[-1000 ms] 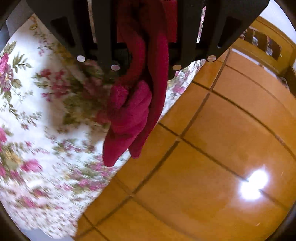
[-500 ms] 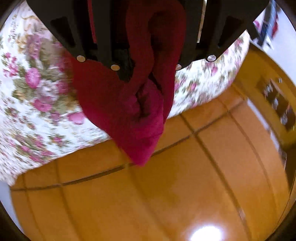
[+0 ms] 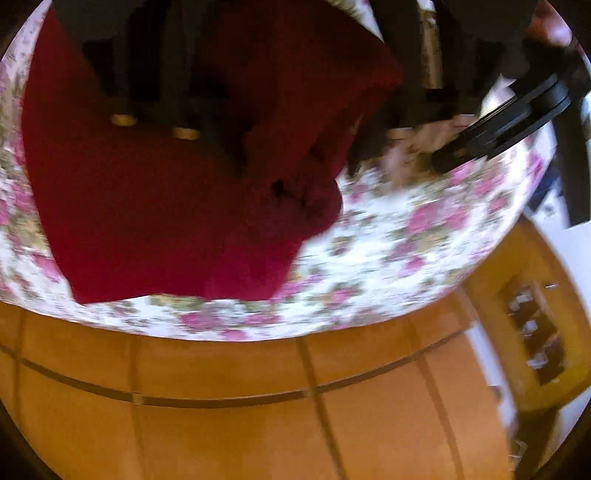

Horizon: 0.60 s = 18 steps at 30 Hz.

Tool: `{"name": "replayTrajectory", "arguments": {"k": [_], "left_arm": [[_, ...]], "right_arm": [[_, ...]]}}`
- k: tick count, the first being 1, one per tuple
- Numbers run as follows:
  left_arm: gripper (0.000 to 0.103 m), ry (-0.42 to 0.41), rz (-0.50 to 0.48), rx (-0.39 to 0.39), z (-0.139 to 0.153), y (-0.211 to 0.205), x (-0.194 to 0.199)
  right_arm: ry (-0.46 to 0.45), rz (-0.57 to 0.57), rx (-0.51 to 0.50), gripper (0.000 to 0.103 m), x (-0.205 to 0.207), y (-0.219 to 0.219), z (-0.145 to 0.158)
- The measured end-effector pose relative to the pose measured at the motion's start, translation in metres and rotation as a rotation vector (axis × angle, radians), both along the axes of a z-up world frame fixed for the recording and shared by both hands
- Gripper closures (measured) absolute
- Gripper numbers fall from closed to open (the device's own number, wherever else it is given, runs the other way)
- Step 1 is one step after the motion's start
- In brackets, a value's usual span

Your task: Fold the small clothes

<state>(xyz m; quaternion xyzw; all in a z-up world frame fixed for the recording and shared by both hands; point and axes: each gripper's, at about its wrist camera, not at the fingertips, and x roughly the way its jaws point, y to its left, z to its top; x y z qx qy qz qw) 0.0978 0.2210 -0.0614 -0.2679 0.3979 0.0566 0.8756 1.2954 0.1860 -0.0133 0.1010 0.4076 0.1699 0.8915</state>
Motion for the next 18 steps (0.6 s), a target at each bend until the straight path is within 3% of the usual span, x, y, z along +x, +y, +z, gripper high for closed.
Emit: {"name": "replayTrajectory", "arguments": {"k": [4,7,12,15,18], "left_arm": [[0.018,-0.036,-0.047,-0.033,0.003,-0.007,-0.002],[0.017,-0.097,-0.132,-0.124,0.009,-0.015,-0.003],[0.018,-0.122,-0.269,-0.331,0.017,-0.038,0.005],[0.018,-0.084,-0.346,-0.388,0.021,-0.061,0.023],[0.018,0.024,-0.431,-0.362,0.017,-0.09,0.05]], "right_arm": [[-0.055,0.031,0.037,0.023,-0.029,-0.011,0.015],[-0.081,-0.038,0.101,0.018,-0.043,-0.039,0.025],[-0.094,-0.331,0.124,0.01,-0.061,-0.12,0.03],[-0.027,-0.484,0.102,0.009,-0.06,-0.161,0.021],[0.016,-0.543,0.097,0.009,-0.053,-0.178,0.013]]}}
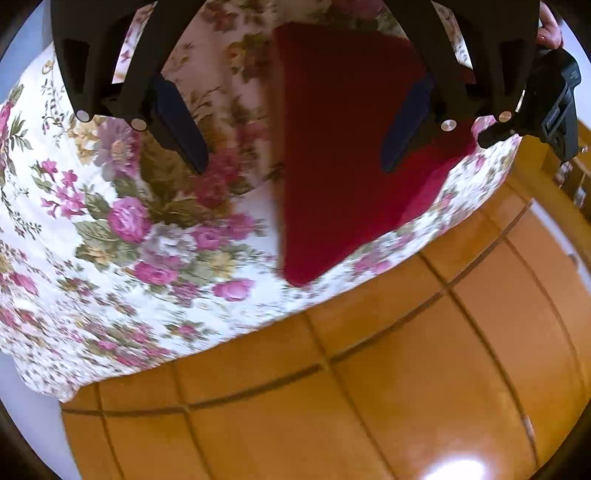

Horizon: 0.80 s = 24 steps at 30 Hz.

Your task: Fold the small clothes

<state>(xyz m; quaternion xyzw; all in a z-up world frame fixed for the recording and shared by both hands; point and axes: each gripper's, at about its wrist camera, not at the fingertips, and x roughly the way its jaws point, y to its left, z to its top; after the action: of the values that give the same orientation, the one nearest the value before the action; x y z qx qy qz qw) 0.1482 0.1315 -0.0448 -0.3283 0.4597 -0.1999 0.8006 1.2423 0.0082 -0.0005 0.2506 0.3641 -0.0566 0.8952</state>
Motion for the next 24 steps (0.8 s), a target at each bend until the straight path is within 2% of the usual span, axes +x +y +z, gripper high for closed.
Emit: {"name": "replayTrajectory", "arguments": {"k": [2,3,4,6,9,11,13,14,15,17,20,21,24], "left_arm": [[0.036,-0.005,-0.02,0.068,-0.003,-0.015,0.011],[0.064,0.002,-0.039,0.107,-0.004,-0.023,0.015],[0.074,-0.003,-0.053,0.125,-0.004,-0.027,0.015],[0.079,-0.085,-0.055,0.167,0.007,-0.028,0.005],[0.08,-0.16,-0.022,0.175,0.023,-0.013,-0.016],[0.08,-0.178,-0.008,0.228,0.021,-0.003,-0.023],[0.08,-0.122,-0.01,0.286,-0.001,-0.002,-0.018],[0.079,-0.087,-0.007,0.289,-0.016,-0.001,-0.013],[0.076,-0.086,0.006,0.27,-0.027,0.002,-0.012],[0.073,-0.118,0.018,0.248,-0.028,0.004,-0.018],[0.064,-0.141,0.015,0.283,-0.019,0.002,-0.019],[0.055,-0.147,0.034,0.298,-0.014,0.004,-0.021],[0.048,-0.209,0.15,0.298,0.01,0.02,-0.037]], "right_arm": [[0.043,0.008,-0.063,0.009,0.011,0.003,-0.004],[0.059,0.013,-0.094,0.009,0.014,0.007,-0.007],[0.074,0.019,-0.121,0.009,0.02,0.012,-0.011],[0.076,0.027,-0.144,0.009,0.018,0.02,-0.017],[0.07,0.08,-0.151,0.009,0.014,0.032,-0.02],[0.083,0.145,-0.203,0.009,0.013,0.048,-0.026],[0.114,0.186,-0.281,0.009,0.015,0.063,-0.038],[0.126,0.201,-0.307,0.008,0.016,0.069,-0.044],[0.123,0.208,-0.304,0.006,0.016,0.07,-0.05],[0.115,0.199,-0.254,0.003,0.015,0.061,-0.056],[0.105,0.203,-0.145,0.003,0.01,0.044,-0.052],[0.09,0.2,-0.125,0.003,0.007,0.041,-0.048],[0.014,0.16,-0.093,0.003,-0.009,0.024,-0.029]]}}
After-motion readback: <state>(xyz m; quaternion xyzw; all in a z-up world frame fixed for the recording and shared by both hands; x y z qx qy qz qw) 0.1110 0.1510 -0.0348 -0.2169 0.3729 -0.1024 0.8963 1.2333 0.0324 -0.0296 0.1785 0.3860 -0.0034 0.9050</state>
